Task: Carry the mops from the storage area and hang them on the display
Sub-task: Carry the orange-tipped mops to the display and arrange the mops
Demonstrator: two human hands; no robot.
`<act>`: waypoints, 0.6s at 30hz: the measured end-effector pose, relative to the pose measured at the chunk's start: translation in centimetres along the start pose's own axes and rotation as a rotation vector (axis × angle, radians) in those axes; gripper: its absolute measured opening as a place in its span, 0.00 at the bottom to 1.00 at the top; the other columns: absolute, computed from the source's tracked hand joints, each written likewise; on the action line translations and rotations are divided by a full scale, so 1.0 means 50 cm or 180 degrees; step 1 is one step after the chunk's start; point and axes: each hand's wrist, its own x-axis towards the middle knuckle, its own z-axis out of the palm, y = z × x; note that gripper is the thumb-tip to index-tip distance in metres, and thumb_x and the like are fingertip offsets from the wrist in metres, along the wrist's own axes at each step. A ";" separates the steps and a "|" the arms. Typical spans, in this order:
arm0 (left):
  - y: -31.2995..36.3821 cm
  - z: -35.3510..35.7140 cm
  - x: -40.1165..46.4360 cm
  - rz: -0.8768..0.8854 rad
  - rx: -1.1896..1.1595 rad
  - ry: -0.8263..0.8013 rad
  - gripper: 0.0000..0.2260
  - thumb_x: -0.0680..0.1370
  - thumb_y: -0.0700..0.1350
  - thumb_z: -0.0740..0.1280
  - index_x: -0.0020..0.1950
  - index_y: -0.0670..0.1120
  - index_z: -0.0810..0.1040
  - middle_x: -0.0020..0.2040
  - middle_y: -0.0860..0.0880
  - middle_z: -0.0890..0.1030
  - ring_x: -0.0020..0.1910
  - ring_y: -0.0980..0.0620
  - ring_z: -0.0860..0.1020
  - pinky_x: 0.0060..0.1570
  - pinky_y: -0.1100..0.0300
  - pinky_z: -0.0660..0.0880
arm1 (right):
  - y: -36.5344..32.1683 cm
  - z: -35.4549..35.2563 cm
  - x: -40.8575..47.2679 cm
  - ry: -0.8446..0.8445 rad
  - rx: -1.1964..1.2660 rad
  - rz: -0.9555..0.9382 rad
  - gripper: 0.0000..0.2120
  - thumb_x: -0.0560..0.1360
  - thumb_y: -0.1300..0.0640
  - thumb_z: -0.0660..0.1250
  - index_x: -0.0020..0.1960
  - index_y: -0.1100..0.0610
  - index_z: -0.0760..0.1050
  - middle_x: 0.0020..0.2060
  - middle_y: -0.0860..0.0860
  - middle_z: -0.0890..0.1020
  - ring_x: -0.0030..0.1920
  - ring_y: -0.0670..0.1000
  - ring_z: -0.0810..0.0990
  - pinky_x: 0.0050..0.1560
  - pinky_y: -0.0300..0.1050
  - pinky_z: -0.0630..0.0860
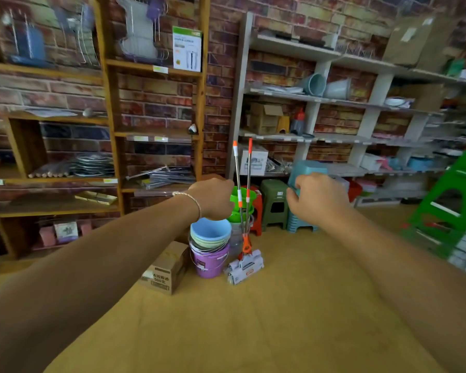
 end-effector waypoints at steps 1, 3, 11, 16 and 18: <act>0.001 0.007 0.033 -0.0014 -0.0020 -0.0003 0.16 0.78 0.53 0.61 0.61 0.44 0.70 0.56 0.42 0.77 0.52 0.41 0.77 0.44 0.52 0.72 | 0.011 0.022 0.023 -0.0024 0.0041 -0.0022 0.15 0.80 0.45 0.59 0.40 0.53 0.69 0.35 0.49 0.70 0.44 0.57 0.79 0.37 0.45 0.69; 0.010 0.019 0.098 -0.0025 -0.0036 -0.0041 0.16 0.78 0.52 0.61 0.60 0.44 0.70 0.55 0.43 0.78 0.51 0.42 0.77 0.44 0.51 0.75 | 0.033 0.061 0.070 -0.0090 0.0098 -0.0070 0.17 0.79 0.45 0.59 0.36 0.53 0.64 0.33 0.49 0.68 0.41 0.56 0.77 0.37 0.45 0.70; 0.030 0.073 0.333 -0.0043 -0.0140 -0.0099 0.23 0.74 0.57 0.59 0.65 0.49 0.68 0.58 0.48 0.79 0.52 0.44 0.79 0.49 0.46 0.79 | 0.129 0.177 0.234 -0.0299 0.0313 -0.0154 0.14 0.79 0.46 0.59 0.40 0.54 0.69 0.33 0.49 0.71 0.39 0.55 0.76 0.35 0.45 0.72; 0.037 0.091 0.445 0.0039 -0.0087 -0.0174 0.19 0.73 0.55 0.61 0.60 0.49 0.70 0.56 0.47 0.77 0.52 0.44 0.78 0.49 0.45 0.78 | 0.175 0.236 0.302 -0.0336 0.0289 -0.0070 0.15 0.79 0.46 0.59 0.38 0.53 0.67 0.34 0.50 0.71 0.40 0.55 0.77 0.36 0.46 0.74; 0.041 0.097 0.483 0.0126 -0.0098 -0.0171 0.16 0.76 0.54 0.62 0.59 0.47 0.70 0.54 0.46 0.77 0.51 0.44 0.77 0.50 0.46 0.78 | 0.190 0.259 0.330 -0.0340 0.0260 -0.0017 0.15 0.79 0.47 0.60 0.38 0.54 0.67 0.34 0.49 0.71 0.41 0.56 0.77 0.37 0.45 0.72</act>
